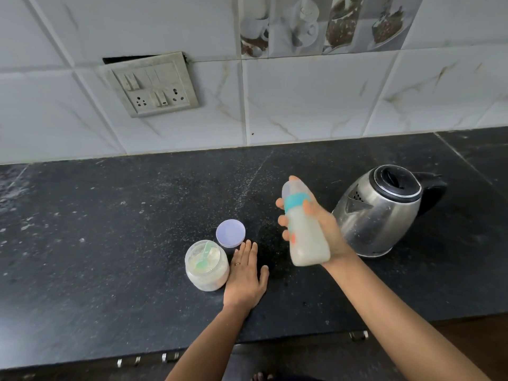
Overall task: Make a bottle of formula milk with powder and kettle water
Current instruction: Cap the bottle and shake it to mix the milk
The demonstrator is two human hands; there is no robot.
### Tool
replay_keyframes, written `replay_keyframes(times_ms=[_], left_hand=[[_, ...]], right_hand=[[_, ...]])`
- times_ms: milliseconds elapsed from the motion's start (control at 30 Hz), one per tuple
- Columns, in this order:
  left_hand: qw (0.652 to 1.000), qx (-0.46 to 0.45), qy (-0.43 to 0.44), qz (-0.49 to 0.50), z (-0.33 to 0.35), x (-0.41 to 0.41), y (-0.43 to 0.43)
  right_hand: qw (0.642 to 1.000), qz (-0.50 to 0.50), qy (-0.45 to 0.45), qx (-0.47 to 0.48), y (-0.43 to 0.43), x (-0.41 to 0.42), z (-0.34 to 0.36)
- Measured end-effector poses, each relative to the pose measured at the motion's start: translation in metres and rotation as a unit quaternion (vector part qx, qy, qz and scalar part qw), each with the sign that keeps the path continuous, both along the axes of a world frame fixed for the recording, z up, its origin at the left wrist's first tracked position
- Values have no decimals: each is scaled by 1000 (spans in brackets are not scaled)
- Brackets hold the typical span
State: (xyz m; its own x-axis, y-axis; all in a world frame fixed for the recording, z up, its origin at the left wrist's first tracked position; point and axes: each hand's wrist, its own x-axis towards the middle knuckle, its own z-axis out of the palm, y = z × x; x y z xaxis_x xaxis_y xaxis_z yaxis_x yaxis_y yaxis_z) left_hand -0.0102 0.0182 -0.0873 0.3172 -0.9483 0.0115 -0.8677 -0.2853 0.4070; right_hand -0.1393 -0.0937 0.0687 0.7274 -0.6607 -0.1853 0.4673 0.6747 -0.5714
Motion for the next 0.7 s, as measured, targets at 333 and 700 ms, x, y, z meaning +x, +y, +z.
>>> replay_keyframes(times_ms=[333, 700], left_hand=[[1000, 7, 0, -2, -2, 0, 0], [1000, 12, 3, -3, -1, 0, 0]], right_hand=[[994, 27, 31, -103, -1, 0, -2], [998, -64, -24, -3, -11, 3, -9]])
